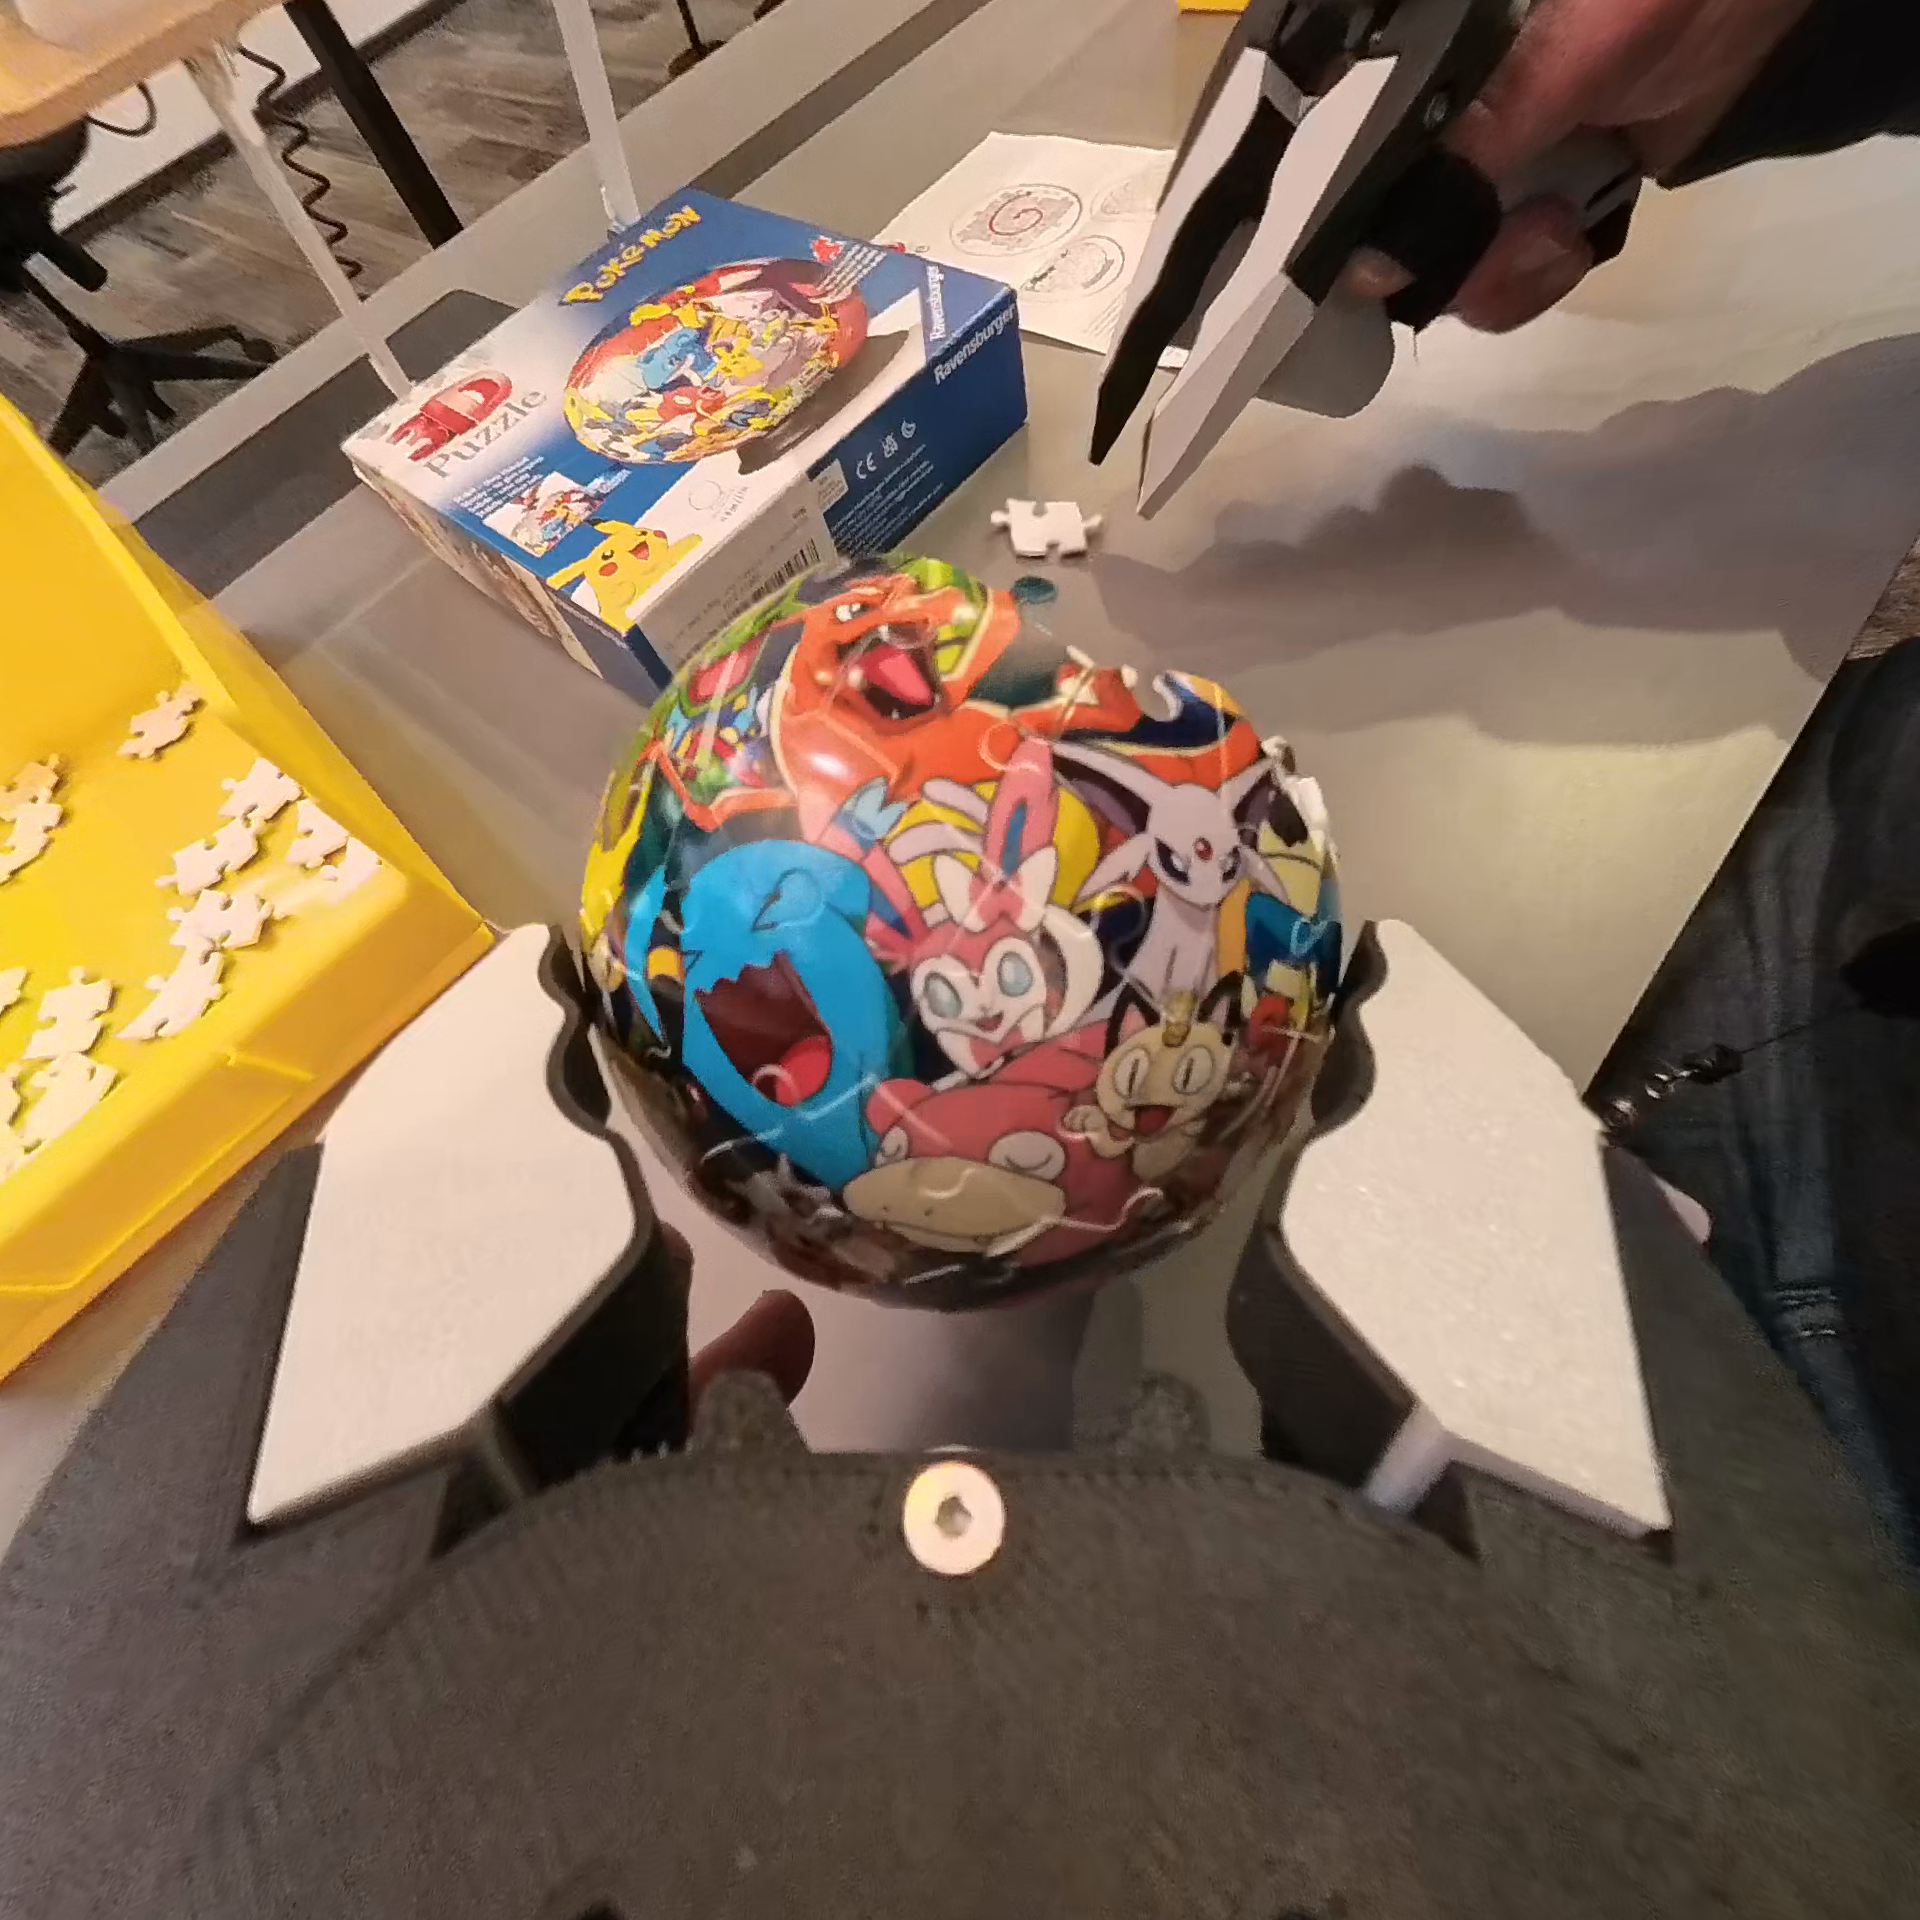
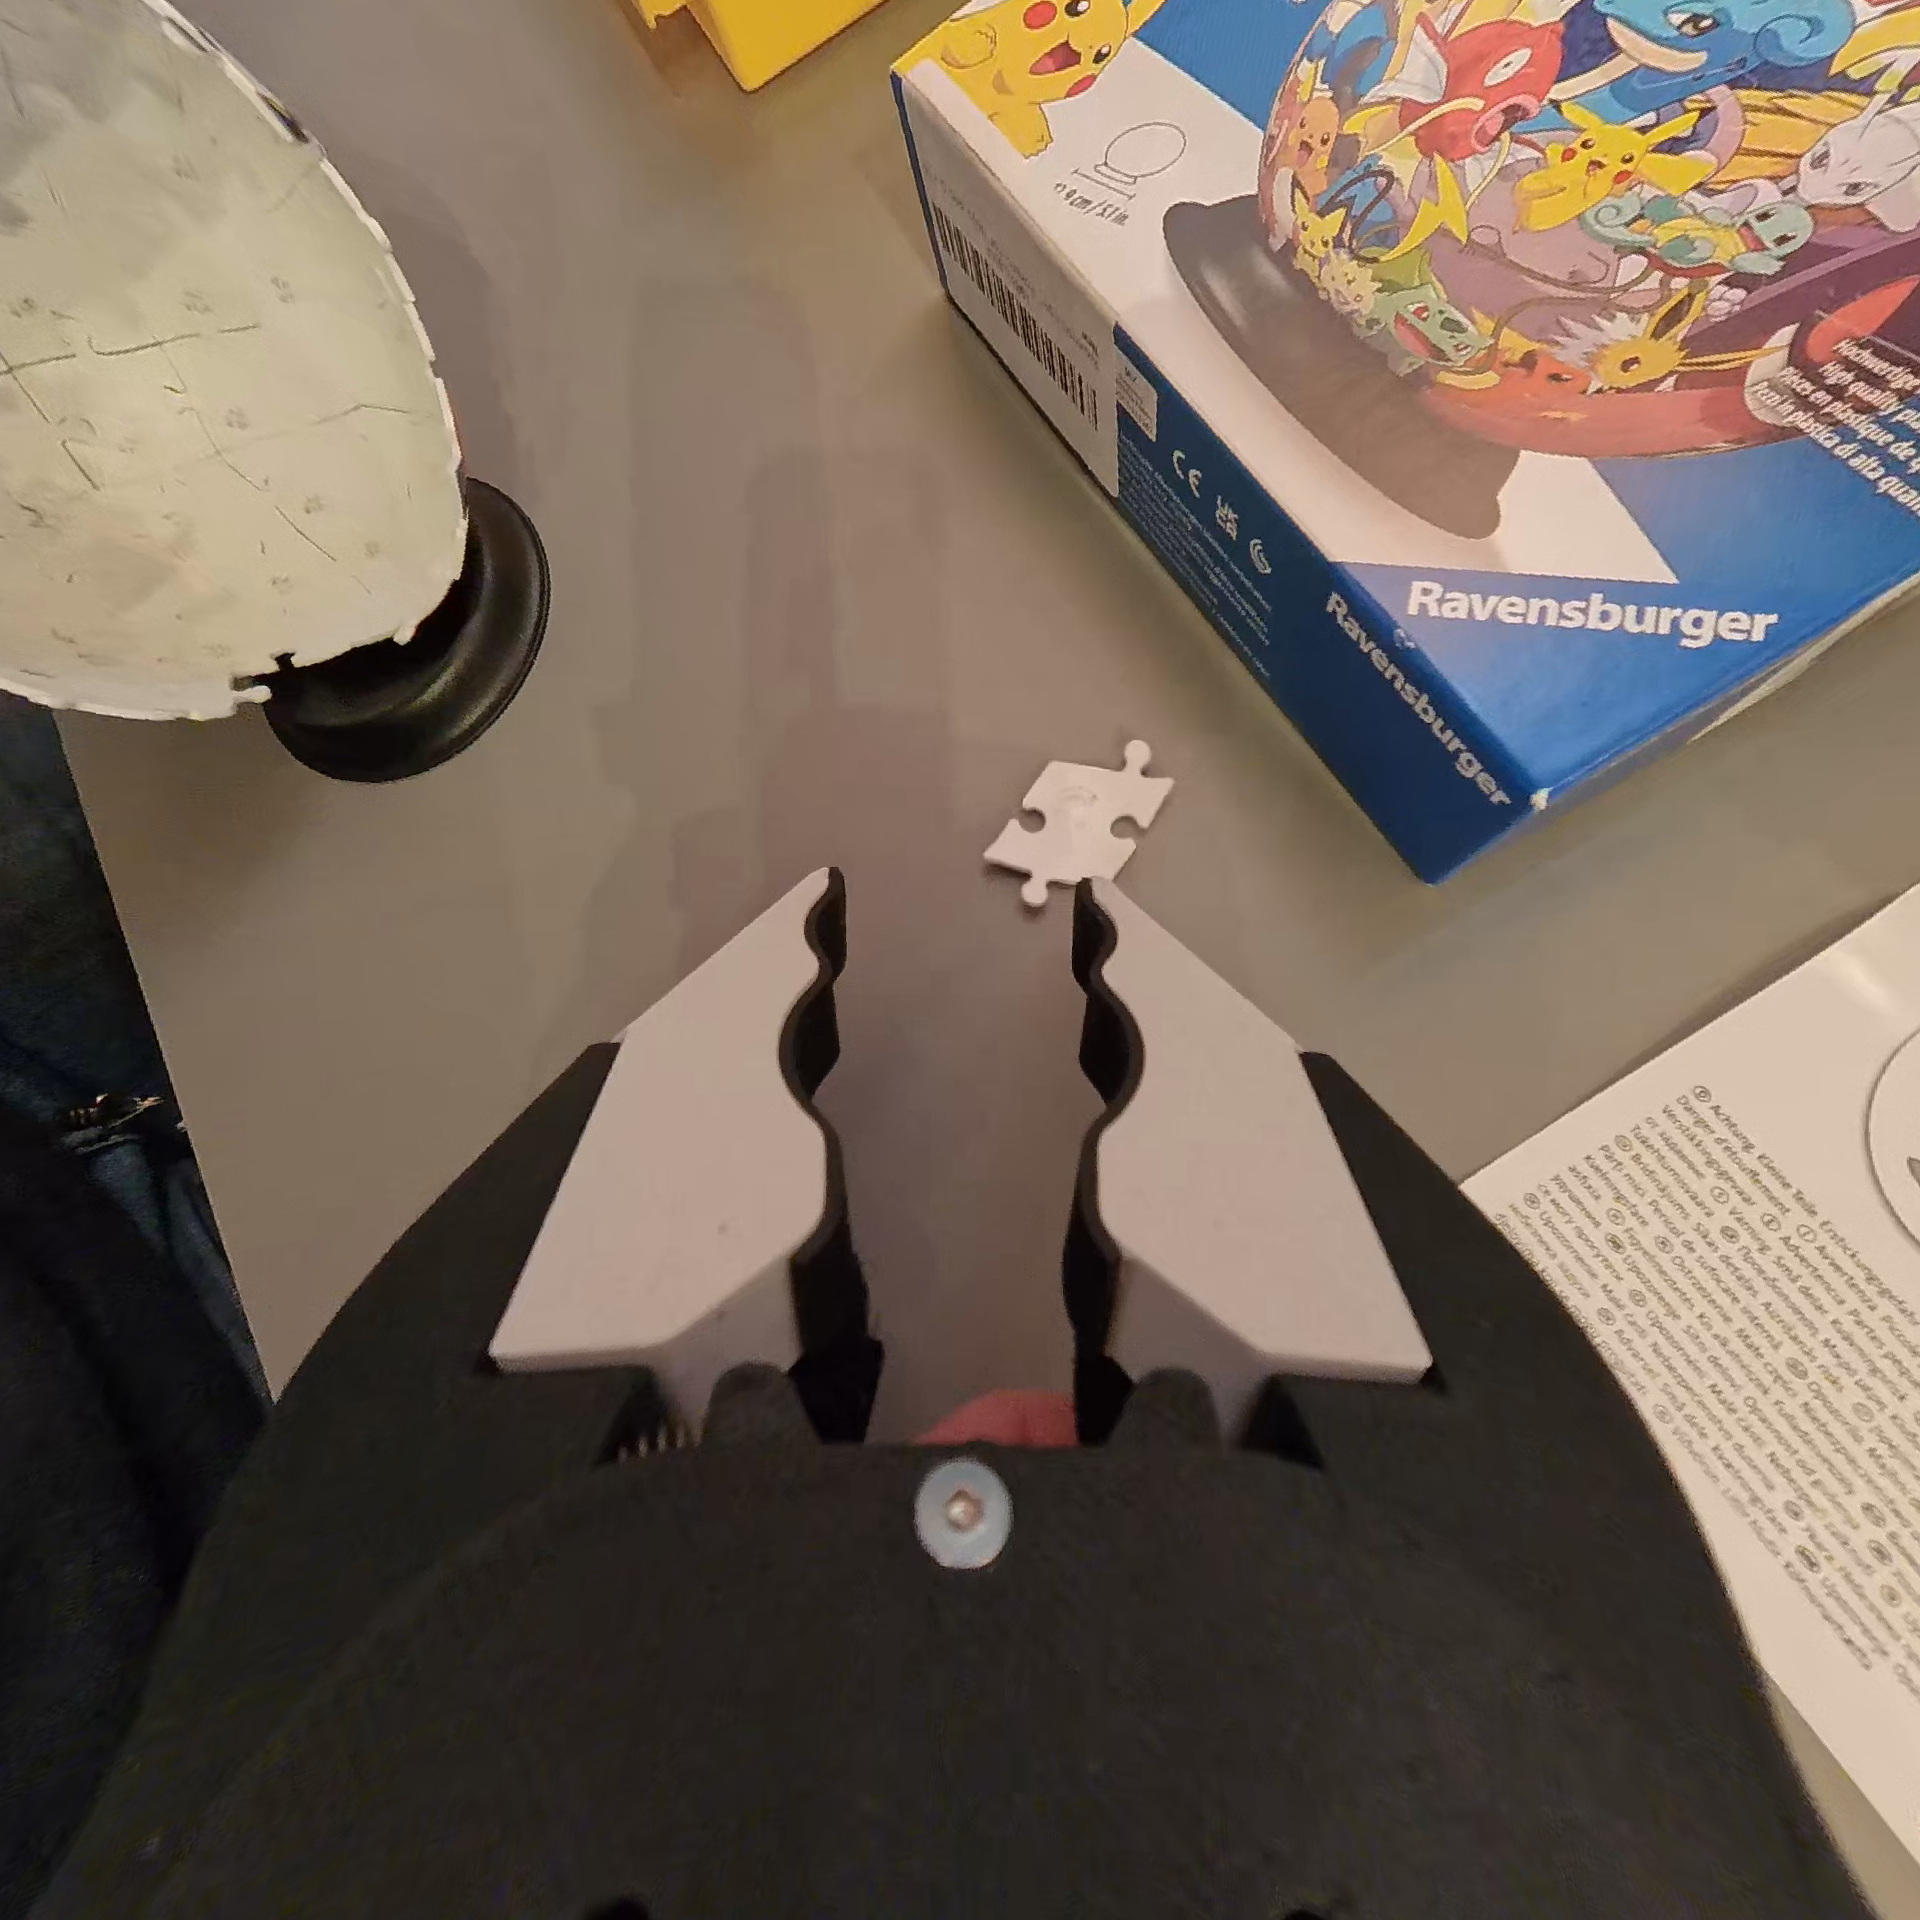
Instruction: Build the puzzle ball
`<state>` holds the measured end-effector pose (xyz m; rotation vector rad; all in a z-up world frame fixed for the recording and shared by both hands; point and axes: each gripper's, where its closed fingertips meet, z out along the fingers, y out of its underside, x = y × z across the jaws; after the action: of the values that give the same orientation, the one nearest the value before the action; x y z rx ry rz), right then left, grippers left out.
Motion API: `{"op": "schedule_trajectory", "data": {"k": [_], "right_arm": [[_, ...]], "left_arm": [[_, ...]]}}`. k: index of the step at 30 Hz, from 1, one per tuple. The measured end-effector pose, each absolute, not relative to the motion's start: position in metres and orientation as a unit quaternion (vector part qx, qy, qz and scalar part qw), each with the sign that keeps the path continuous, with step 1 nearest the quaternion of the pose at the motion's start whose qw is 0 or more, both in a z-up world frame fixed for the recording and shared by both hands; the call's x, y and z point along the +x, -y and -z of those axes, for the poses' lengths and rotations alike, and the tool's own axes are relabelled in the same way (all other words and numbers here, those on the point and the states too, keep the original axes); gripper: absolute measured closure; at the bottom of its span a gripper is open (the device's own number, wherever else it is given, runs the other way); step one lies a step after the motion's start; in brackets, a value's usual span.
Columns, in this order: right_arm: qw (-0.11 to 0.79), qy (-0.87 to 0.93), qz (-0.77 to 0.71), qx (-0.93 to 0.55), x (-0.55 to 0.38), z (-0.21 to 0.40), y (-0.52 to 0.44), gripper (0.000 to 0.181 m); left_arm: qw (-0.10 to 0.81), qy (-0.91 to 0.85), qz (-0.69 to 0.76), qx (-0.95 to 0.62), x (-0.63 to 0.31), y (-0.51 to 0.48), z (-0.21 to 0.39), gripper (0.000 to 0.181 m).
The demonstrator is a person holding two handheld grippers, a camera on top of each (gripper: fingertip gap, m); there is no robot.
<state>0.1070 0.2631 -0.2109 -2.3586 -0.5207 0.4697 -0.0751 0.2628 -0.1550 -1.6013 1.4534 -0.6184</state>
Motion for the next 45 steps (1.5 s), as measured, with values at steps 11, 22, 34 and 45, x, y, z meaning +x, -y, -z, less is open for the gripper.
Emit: {"op": "schedule_trajectory", "data": {"k": [11,22,34,45], "right_arm": [[0.339,0.2,-0.189,-0.9,0.107,0.211,-0.26,0.138],[0.345,0.213,-0.194,-0.894,0.1,0.208,-0.256,0.137],[0.361,0.224,-0.198,-0.884,0.095,0.199,-0.252,0.135],[0.371,0.262,-0.25,-0.855,0.077,0.203,-0.246,0.135]], "left_arm": [[0.415,-0.583,0.251,-0.652,-0.076,-0.261,0.154,0.049],[0.442,-0.571,0.249,-0.646,-0.075,-0.264,0.15,0.051],[0.441,-0.565,0.266,-0.645,-0.08,-0.257,0.148,0.047],[0.515,-0.518,0.235,-0.641,-0.135,-0.318,0.083,0.068]]}}
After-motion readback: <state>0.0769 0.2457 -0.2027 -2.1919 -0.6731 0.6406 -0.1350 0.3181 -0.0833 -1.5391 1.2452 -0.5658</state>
